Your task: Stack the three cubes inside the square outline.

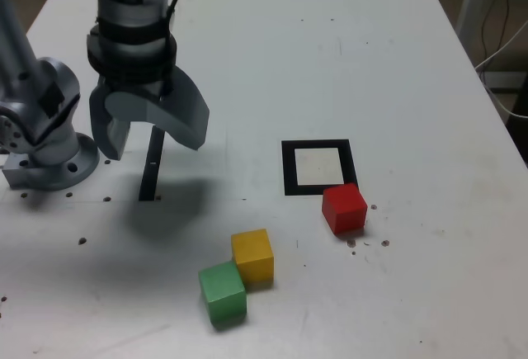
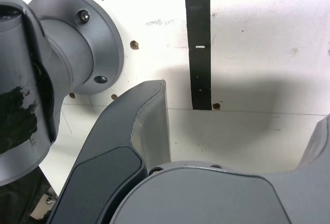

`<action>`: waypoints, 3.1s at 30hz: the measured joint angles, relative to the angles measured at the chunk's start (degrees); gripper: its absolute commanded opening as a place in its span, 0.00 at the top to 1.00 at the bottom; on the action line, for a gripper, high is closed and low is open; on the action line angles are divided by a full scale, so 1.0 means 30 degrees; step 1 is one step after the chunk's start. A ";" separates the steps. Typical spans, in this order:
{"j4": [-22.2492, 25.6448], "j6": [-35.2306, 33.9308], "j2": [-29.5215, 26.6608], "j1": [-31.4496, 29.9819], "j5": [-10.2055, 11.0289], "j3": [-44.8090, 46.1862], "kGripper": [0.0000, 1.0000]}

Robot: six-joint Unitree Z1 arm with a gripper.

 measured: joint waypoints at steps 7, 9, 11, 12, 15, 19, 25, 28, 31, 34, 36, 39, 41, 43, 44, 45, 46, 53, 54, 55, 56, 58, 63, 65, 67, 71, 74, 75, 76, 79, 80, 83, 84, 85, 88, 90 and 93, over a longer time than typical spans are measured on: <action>-0.0166 0.0098 0.0587 0.0000 0.0142 0.0041 0.02; -0.0169 0.0098 0.0614 0.0001 0.0143 0.0017 0.02; -0.0169 0.0098 0.0645 0.0003 0.0143 -0.0037 0.02; -0.0165 0.0098 0.0672 0.0003 0.0143 -0.0087 0.02; -0.0130 0.0098 0.0716 0.0003 0.0142 -0.0191 0.02; 0.0030 0.0099 0.0870 0.0004 0.0146 -0.0545 0.03; 0.0265 0.0262 0.1638 0.0003 0.0228 -0.1334 0.03; 0.0407 0.0388 0.2032 -0.0044 0.0314 -0.1960 0.03; 0.0597 0.0503 0.2468 -0.0109 0.0385 -0.2622 0.03; 0.0760 0.0561 0.2999 -0.0118 0.0384 -0.3242 0.03; 0.0988 0.0564 0.3307 -0.0141 0.0370 -0.3824 0.03; 0.1581 0.0564 0.4036 -0.0205 0.0308 -0.5163 0.03; 0.2145 0.0529 0.4644 -0.0305 0.0293 -0.6212 0.03; 0.2654 0.0398 0.5199 -0.0452 0.0280 -0.7311 0.03; 0.2896 0.0298 0.5504 -0.0553 0.0243 -0.7888 0.03; 0.3101 0.0204 0.5774 -0.0658 0.0190 -0.8405 0.03; 0.3280 0.0120 0.6047 -0.0770 0.0133 -0.8853 0.03; 0.4084 -0.0528 0.8167 -0.1153 -0.0425 -1.1822 0.03; 0.4190 -0.0646 0.8401 -0.1167 -0.0506 -1.2200 0.03; 0.4284 -0.0788 0.8611 -0.1172 -0.0577 -1.2516 0.03; 0.4344 -0.0920 0.8763 -0.1172 -0.0611 -1.2742 0.03; 0.4430 -0.1174 0.8932 -0.1174 -0.0611 -1.3008 0.03; 0.4599 -0.2260 0.9816 -0.1172 -0.0653 -1.4205 0.03; 0.4693 -0.2589 1.0127 -0.1133 -0.0750 -1.4540 0.03; 0.4768 -0.2855 1.0422 -0.1029 -0.0874 -1.4842 0.03; 0.4811 -0.3185 1.0962 -0.0802 -0.1124 -1.5346 0.03; 0.4810 -0.3295 1.1226 -0.0714 -0.1189 -1.5595 0.03; 0.4804 -0.3333 1.1325 -0.0688 -0.1188 -1.5683 0.03; 0.4780 -0.3369 1.1455 -0.0655 -0.1182 -1.5785 0.03; 0.4614 -0.3399 1.1865 -0.0537 -0.1102 -1.6046 0.03; 0.4571 -0.3401 1.2012 -0.0509 -0.1090 -1.6124 0.03; 0.4514 -0.3401 1.2447 -0.0424 -0.1073 -1.6292 0.04; 0.4500 -0.3400 1.2608 -0.0403 -0.1073 -1.6429 0.04; 0.4493 -0.3399 1.2794 -0.0389 -0.1073 -1.6628 0.05; 0.4493 -0.3357 1.3449 -0.0384 -0.1082 -1.7226 0.06; 0.4474 -0.3347 1.3679 -0.0384 -0.1099 -1.7326 0.08; 0.4476 -0.3317 1.3978 -0.0383 -0.1128 -1.7694 0.12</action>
